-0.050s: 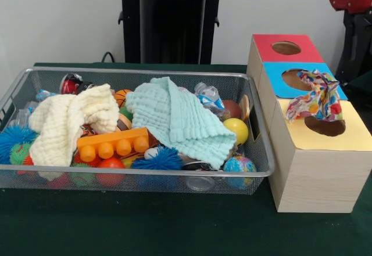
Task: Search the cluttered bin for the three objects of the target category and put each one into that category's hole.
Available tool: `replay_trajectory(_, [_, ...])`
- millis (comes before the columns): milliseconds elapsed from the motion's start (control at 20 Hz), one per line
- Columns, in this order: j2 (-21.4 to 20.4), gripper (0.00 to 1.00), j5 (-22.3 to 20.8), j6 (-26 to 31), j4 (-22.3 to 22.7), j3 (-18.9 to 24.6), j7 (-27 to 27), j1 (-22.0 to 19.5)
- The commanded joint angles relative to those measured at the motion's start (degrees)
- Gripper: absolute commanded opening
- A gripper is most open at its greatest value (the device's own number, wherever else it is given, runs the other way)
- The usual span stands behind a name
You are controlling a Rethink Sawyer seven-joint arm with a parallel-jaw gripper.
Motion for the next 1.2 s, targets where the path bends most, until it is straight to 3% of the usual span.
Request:
replay_trajectory(50, [-1.36,1.0,1.1,5.69,7.02,2.76,6.04,-3.78])
replay_trajectory(100, [-1.51,0.0,1.03,5.81,7.21,3.03,5.91,-4.06])
replay_trajectory(300, [-1.96,0.0,1.14,4.05,9.39,4.19,4.39,-5.81])
replay_trajectory(400, [-1.33,0.0,-1.99,4.12,9.04,4.85,-0.04,-6.69])
replay_trajectory(550, [-0.54,0.0,-5.82,4.84,9.37,3.43,-2.05,-6.9])
replay_trajectory(850, [-0.36,0.0,-8.84,4.51,9.87,3.88,-2.27,-7.8])
replay_trajectory(1200, [0.42,0.0,-9.49,1.58,10.3,5.37,0.25,-8.5])
